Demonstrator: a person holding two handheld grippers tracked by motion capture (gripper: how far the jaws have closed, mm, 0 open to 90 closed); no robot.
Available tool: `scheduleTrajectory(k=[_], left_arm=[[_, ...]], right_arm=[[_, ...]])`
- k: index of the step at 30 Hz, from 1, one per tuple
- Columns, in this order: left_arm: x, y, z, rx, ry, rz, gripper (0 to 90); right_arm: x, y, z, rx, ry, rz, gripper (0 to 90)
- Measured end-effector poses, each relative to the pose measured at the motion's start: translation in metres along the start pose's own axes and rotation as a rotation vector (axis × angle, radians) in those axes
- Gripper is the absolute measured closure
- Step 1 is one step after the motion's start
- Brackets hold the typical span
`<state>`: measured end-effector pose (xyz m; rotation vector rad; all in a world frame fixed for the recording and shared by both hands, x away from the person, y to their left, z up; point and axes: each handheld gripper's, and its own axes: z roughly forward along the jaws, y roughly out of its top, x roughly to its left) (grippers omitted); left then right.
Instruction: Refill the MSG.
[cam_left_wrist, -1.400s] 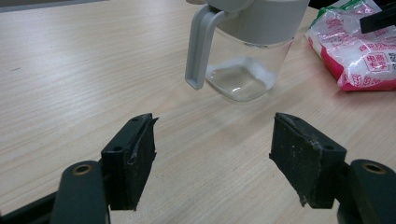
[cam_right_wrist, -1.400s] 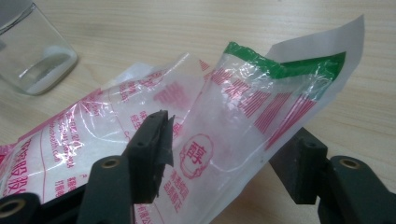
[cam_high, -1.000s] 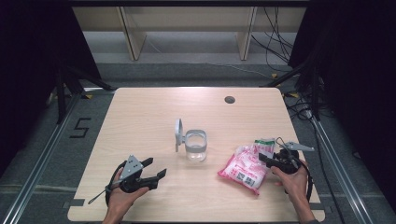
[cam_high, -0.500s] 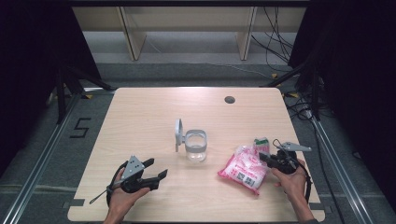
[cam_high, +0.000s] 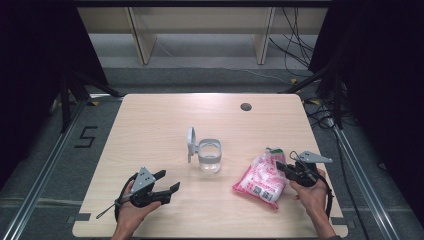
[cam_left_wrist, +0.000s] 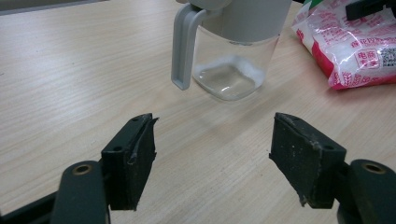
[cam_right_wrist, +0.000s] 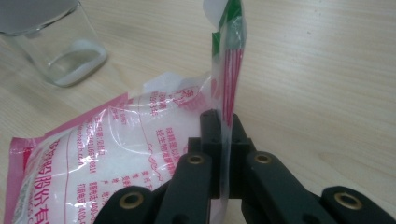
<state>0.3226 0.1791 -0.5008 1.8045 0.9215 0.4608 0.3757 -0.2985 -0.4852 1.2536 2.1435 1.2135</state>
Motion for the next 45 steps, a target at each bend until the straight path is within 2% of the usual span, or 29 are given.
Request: scheduleTrajectory(k=[1, 2, 7, 8, 10, 11, 12, 13, 14, 15, 16, 17, 19, 25, 26, 27, 28, 31, 32, 33, 34, 35, 37, 38, 40, 41, 42, 44, 45], left_arm=[[0.0, 0.0, -0.001, 0.01, 0.004, 0.01, 30.0], [0.0, 0.0, 0.0, 0.01, 0.003, 0.009, 30.0], [-0.001, 0.0, 0.0, 0.011, -0.001, 0.014, 30.0], [-0.001, 0.0, 0.0, 0.007, 0.0, 0.008, 30.0], [0.0, 0.001, 0.0, 0.012, -0.004, 0.037, 30.0], [-0.003, 0.0, 0.0, 0.007, 0.0, 0.01, 30.0], [-0.004, 0.001, -0.001, 0.007, -0.006, 0.016, 30.0], [-0.006, 0.003, -0.001, 0.008, -0.004, 0.027, 30.0], [-0.009, 0.004, -0.001, -0.003, -0.02, 0.028, 30.0], [-0.011, 0.005, -0.001, -0.002, -0.018, 0.034, 30.0], [-0.013, 0.005, -0.001, -0.003, -0.023, 0.041, 30.0], [-0.015, 0.006, -0.001, 0.003, -0.019, 0.043, 30.0], [-0.018, 0.006, 0.0, -0.009, -0.039, 0.044, 30.0], [-0.026, 0.01, 0.001, -0.017, -0.057, 0.05, 29.9], [-0.028, 0.011, 0.001, -0.008, -0.061, 0.066, 29.9], [-0.031, 0.011, 0.001, -0.009, -0.066, 0.069, 29.9], [-0.032, 0.011, 0.002, -0.011, -0.07, 0.071, 29.9], [-0.037, 0.012, 0.005, 0.01, -0.074, 0.087, 29.9], [-0.039, 0.012, 0.007, 0.011, -0.086, 0.082, 29.9], [-0.041, 0.012, 0.01, 0.012, -0.094, 0.086, 29.9], [-0.042, 0.012, 0.011, 0.017, -0.093, 0.091, 29.9], [-0.044, 0.012, 0.013, 0.024, -0.1, 0.099, 29.9], [-0.048, 0.013, 0.017, 0.024, -0.116, 0.1, 29.9], [-0.05, 0.014, 0.02, 0.027, -0.121, 0.105, 29.9], [-0.053, 0.015, 0.024, 0.029, -0.132, 0.103, 29.9], [-0.055, 0.015, 0.026, 0.033, -0.133, 0.103, 29.9], [-0.057, 0.016, 0.029, 0.029, -0.146, 0.099, 29.9], [-0.061, 0.018, 0.035, 0.04, -0.164, 0.111, 29.9], [-0.064, 0.019, 0.038, 0.034, -0.167, 0.111, 29.9]], right_arm=[[0.003, 0.001, -0.001, 0.005, 0.002, 0.03, 90.0], [0.005, 0.002, -0.004, 0.007, 0.01, 0.036, 90.0], [0.007, 0.008, -0.008, -0.057, 0.027, -0.007, 90.0], [0.011, 0.009, -0.011, -0.053, 0.038, 0.013, 90.0], [0.014, 0.012, -0.014, -0.074, 0.039, -0.009, 90.0], [0.014, 0.014, -0.014, -0.091, 0.042, -0.041, 90.0], [0.015, 0.016, -0.014, -0.115, 0.047, -0.065, 90.0], [0.019, 0.017, -0.018, -0.096, 0.052, -0.046, 90.0], [0.022, 0.018, -0.02, -0.103, 0.056, -0.05, 90.0], [0.023, 0.021, -0.02, -0.14, 0.053, -0.066, 90.0], [0.023, 0.022, -0.021, -0.135, 0.057, -0.071, 90.0], [0.027, 0.023, -0.022, -0.139, 0.059, -0.05, 90.0], [0.03, 0.026, -0.023, -0.14, 0.06, -0.066, 90.0], [0.041, 0.036, -0.029, -0.162, 0.088, -0.1, 90.0], [0.043, 0.038, -0.03, -0.167, 0.082, -0.118, 90.0], [0.046, 0.039, -0.03, -0.165, 0.088, -0.107, 90.0], [0.047, 0.042, -0.03, -0.169, 0.096, -0.134, 90.0], [0.052, 0.045, -0.031, -0.166, 0.095, -0.133, 90.0], [0.053, 0.046, -0.03, -0.176, 0.096, -0.128, 90.0], [0.054, 0.048, -0.032, -0.152, 0.103, -0.134, 90.0], [0.054, 0.05, -0.03, -0.185, 0.096, -0.155, 90.0], [0.056, 0.051, -0.03, -0.174, 0.103, -0.14, 90.0], [0.057, 0.055, -0.031, -0.166, 0.107, -0.173, 90.0], [0.06, 0.056, -0.032, -0.16, 0.104, -0.163, 90.0], [0.061, 0.061, -0.032, -0.186, 0.097, -0.212, 90.0], [0.064, 0.063, -0.034, -0.173, 0.103, -0.21, 90.0], [0.067, 0.066, -0.035, -0.185, 0.099, -0.204, 90.0], [0.069, 0.072, -0.038, -0.163, 0.098, -0.238, 90.0], [0.071, 0.075, -0.038, -0.171, 0.095, -0.236, 90.0]])
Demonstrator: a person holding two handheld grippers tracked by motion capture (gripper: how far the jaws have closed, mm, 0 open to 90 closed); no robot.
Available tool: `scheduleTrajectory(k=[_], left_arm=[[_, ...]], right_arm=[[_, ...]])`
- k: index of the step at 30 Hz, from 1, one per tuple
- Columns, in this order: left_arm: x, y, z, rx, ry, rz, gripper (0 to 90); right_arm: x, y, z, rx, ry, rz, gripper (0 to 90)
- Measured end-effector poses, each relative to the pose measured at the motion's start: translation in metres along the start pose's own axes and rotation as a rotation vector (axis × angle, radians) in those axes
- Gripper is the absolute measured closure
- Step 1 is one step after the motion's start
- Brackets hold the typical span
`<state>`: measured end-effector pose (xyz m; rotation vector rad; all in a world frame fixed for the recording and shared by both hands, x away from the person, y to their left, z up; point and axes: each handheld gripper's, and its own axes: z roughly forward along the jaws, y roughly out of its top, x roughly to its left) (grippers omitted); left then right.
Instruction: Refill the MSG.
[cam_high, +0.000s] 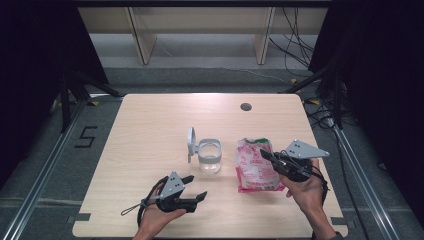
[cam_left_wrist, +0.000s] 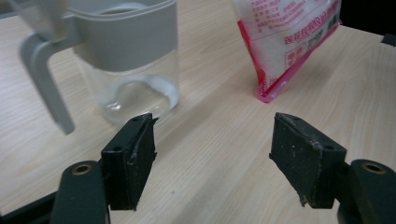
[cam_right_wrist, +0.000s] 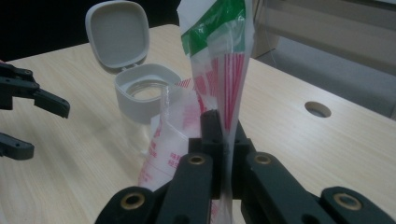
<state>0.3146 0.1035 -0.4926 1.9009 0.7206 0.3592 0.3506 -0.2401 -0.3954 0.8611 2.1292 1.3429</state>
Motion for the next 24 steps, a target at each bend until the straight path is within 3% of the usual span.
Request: scheduleTrajectory(k=[4, 8, 10, 11, 13, 16, 19, 20, 24], left_arm=[[-0.006, 0.007, 0.014, 0.0, -0.02, 0.01, 29.9], [-0.008, 0.014, 0.029, 0.001, -0.03, 0.025, 30.0], [-0.013, 0.017, 0.04, -0.012, -0.041, 0.003, 30.1], [-0.014, 0.02, 0.044, 0.003, -0.037, 0.028, 30.1], [-0.02, 0.023, 0.053, -0.005, -0.054, 0.023, 30.1], [-0.03, 0.03, 0.068, -0.028, -0.076, 0.012, 30.3], [-0.037, 0.035, 0.083, -0.029, -0.082, 0.014, 30.4], [-0.038, 0.037, 0.086, -0.015, -0.076, 0.034, 30.5], [-0.047, 0.04, 0.101, -0.014, -0.085, 0.021, 30.6]], right_arm=[[-0.001, 0.012, 0.0, 0.019, -0.006, -0.062, 90.0], [-0.001, 0.021, -0.001, 0.03, -0.021, -0.088, 90.0], [-0.003, 0.026, -0.003, 0.029, -0.013, -0.072, 90.0], [-0.005, 0.03, -0.004, 0.035, -0.011, -0.074, 90.0], [-0.007, 0.035, -0.006, 0.014, -0.035, -0.096, 90.0], [-0.007, 0.044, -0.01, 0.024, -0.02, -0.096, 90.0], [-0.006, 0.053, -0.013, 0.022, -0.016, -0.101, 90.0], [-0.005, 0.055, -0.013, 0.021, -0.015, -0.104, 90.0], [-0.002, 0.064, -0.015, 0.025, 0.012, -0.095, 90.0]])
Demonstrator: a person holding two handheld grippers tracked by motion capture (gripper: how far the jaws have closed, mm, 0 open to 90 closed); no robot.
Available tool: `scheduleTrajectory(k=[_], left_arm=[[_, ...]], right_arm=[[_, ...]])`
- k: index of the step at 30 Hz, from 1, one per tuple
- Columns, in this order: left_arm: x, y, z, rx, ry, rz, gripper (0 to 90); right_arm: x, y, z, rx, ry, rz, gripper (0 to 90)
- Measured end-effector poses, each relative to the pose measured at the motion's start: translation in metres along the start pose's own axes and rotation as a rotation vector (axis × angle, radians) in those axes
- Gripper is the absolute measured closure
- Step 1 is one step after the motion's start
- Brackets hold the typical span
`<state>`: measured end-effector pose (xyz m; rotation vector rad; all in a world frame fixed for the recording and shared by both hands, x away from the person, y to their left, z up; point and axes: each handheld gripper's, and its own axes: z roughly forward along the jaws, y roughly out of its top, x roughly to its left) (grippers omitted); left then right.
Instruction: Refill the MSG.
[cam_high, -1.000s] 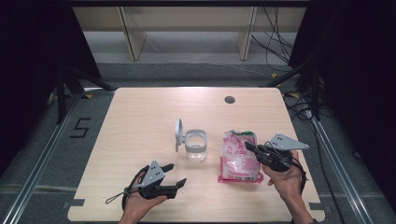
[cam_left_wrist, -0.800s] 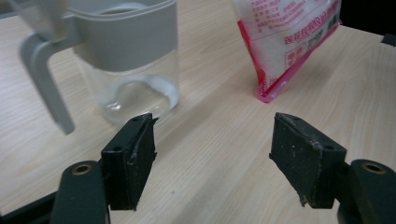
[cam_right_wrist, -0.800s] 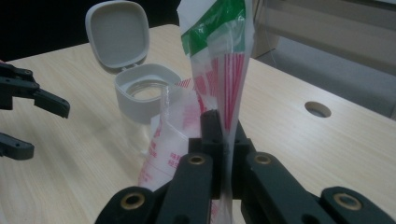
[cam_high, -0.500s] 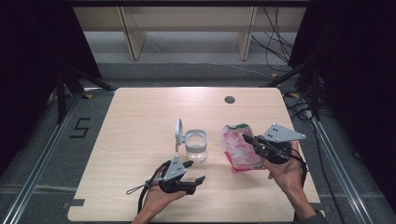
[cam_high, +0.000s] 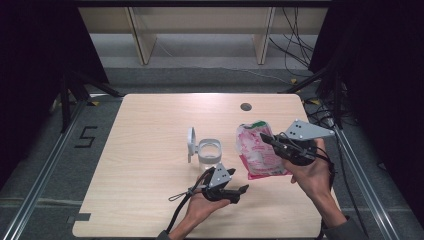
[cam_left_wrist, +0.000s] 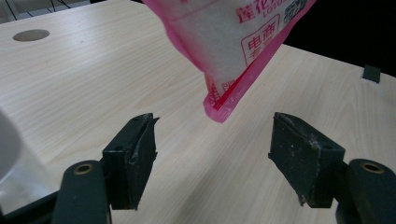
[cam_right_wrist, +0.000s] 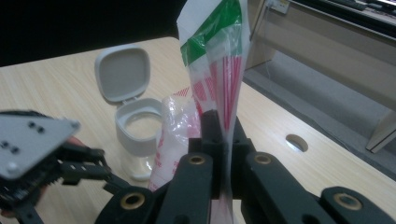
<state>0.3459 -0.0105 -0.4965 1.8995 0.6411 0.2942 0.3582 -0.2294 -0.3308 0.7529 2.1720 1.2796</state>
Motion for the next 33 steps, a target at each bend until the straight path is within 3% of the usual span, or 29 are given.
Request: scheduleTrajectory(k=[1, 3, 4, 6, 7, 9, 11, 15, 18, 23, 26, 27, 28, 29, 32, 33], left_arm=[[-0.002, 0.0, 0.003, -0.001, -0.006, -0.006, 30.5], [-0.005, 0.002, 0.008, 0.003, 0.008, 0.004, 29.8], [-0.007, 0.002, 0.012, -0.008, 0.008, -0.008, 29.8], [-0.009, 0.003, 0.017, -0.026, 0.031, -0.022, 31.0], [-0.009, 0.004, 0.018, -0.019, 0.042, -0.013, 33.2], [-0.01, 0.004, 0.021, -0.027, 0.035, 0.007, 46.3], [-0.012, 0.003, 0.023, -0.03, 0.056, 0.022, 53.8], [-0.01, 0.0, 0.026, -0.036, 0.046, -0.016, 69.6], [-0.009, -0.001, 0.028, -0.053, 0.036, -0.023, 71.2], [-0.01, 0.001, 0.026, -0.06, 0.07, -0.013, 72.6], [-0.01, 0.001, 0.027, -0.066, 0.048, -0.021, 73.1], [-0.011, 0.0, 0.027, -0.072, 0.046, -0.03, 73.2], [-0.013, 0.0, 0.027, -0.077, 0.053, -0.033, 73.3], [-0.014, 0.001, 0.026, -0.078, 0.064, -0.036, 73.4], [-0.015, 0.001, 0.027, -0.091, 0.044, -0.047, 73.6], [-0.015, 0.001, 0.027, -0.091, 0.046, -0.052, 73.6]], right_arm=[[-0.001, 0.001, 0.0, -0.026, -0.025, -0.022, 90.0], [0.001, 0.004, 0.0, -0.017, -0.005, -0.003, 90.0], [0.0, 0.005, 0.0, -0.022, -0.009, -0.022, 90.0], [0.005, 0.006, 0.001, -0.01, 0.008, 0.017, 90.0], [0.005, 0.007, 0.003, -0.012, 0.027, -0.007, 90.0], [0.005, 0.007, 0.005, -0.013, 0.008, -0.02, 90.0], [0.004, 0.007, 0.007, -0.007, 0.019, -0.032, 90.0], [0.006, 0.007, 0.012, 0.018, 0.041, -0.018, 90.0], [0.006, 0.007, 0.013, 0.014, 0.033, -0.012, 90.0], [0.004, 0.011, 0.013, 0.01, 0.027, -0.029, 90.0], [0.005, 0.013, 0.015, 0.023, 0.037, -0.028, 90.0], [0.003, 0.014, 0.018, 0.007, 0.027, -0.056, 90.0], [0.005, 0.015, 0.019, 0.011, 0.029, -0.024, 90.0], [0.004, 0.017, 0.021, 0.011, 0.027, -0.038, 90.0], [0.005, 0.019, 0.024, 0.028, 0.04, -0.027, 90.0], [0.004, 0.021, 0.025, 0.028, 0.044, -0.047, 90.0]])
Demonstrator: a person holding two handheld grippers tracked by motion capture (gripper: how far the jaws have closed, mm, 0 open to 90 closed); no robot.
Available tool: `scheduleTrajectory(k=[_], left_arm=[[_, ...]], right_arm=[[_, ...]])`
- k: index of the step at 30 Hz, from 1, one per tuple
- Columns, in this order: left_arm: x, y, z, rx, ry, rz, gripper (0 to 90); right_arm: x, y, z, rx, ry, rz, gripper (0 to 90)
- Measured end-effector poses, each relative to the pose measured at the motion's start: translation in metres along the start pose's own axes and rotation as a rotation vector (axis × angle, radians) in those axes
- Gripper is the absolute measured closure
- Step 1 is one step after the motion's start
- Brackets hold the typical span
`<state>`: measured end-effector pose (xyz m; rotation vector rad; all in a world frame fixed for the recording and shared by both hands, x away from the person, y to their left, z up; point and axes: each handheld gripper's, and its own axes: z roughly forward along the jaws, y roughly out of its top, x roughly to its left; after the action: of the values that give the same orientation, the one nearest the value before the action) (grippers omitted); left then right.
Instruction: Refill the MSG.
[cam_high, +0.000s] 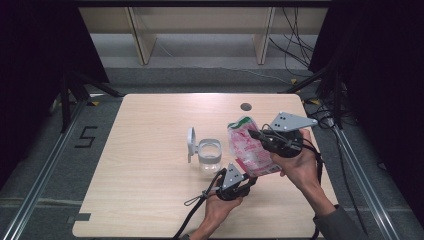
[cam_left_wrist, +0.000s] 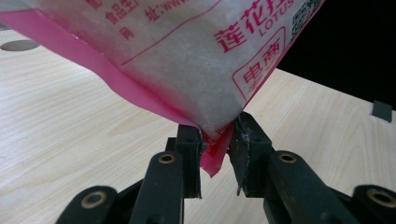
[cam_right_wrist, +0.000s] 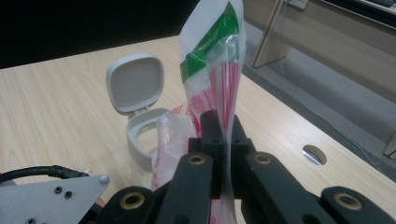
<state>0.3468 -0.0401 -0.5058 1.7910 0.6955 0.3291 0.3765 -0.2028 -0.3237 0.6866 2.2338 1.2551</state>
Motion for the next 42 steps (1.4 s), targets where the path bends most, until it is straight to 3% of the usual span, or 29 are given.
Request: scheduleTrajectory(k=[5, 6, 8, 12, 13, 14, 21, 25, 27, 28, 30, 36, 42], left_arm=[[0.0, 0.0, -0.001, -0.004, 0.014, -0.035, 73.8], [0.0, 0.0, 0.0, -0.003, 0.012, -0.039, 73.8], [0.001, 0.0, 0.0, -0.009, 0.003, -0.047, 74.0], [0.004, 0.001, 0.0, -0.023, 0.0, -0.06, 74.2], [0.005, 0.001, 0.001, -0.033, 0.001, -0.065, 74.2], [0.006, 0.001, 0.001, -0.035, -0.002, -0.067, 74.3], [0.002, 0.004, 0.002, -0.073, 0.009, -0.082, 74.5], [0.002, 0.007, 0.005, -0.09, 0.001, -0.091, 74.5], [0.002, 0.007, 0.005, -0.091, 0.005, -0.09, 74.5], [0.002, 0.007, 0.005, -0.091, 0.008, -0.09, 74.5], [0.003, 0.007, 0.006, -0.086, 0.016, -0.085, 74.5], [0.007, 0.006, 0.007, -0.087, 0.025, -0.089, 74.4], [0.011, 0.006, 0.01, -0.113, 0.019, -0.116, 74.4]], right_arm=[[0.002, 0.004, 0.008, -0.005, 0.004, 0.029, 90.0], [0.0, 0.005, 0.011, -0.009, 0.001, -0.009, 90.0], [0.002, 0.007, 0.016, 0.003, 0.012, 0.014, 90.0], [0.0, 0.013, 0.026, 0.005, 0.031, -0.009, 90.0], [0.002, 0.014, 0.027, 0.021, 0.031, 0.016, 90.0], [0.001, 0.015, 0.031, 0.011, 0.033, -0.01, 90.0], [0.003, 0.023, 0.04, 0.006, 0.044, 0.015, 90.0], [0.005, 0.027, 0.044, 0.012, 0.047, -0.002, 90.0], [0.004, 0.028, 0.045, 0.012, 0.054, -0.005, 90.0], [0.005, 0.028, 0.046, 0.019, 0.056, 0.019, 90.0], [0.002, 0.028, 0.047, 0.017, 0.062, -0.001, 90.0], [0.004, 0.028, 0.053, 0.014, 0.064, 0.007, 90.0], [0.005, 0.032, 0.059, 0.044, 0.068, 0.006, 90.0]])
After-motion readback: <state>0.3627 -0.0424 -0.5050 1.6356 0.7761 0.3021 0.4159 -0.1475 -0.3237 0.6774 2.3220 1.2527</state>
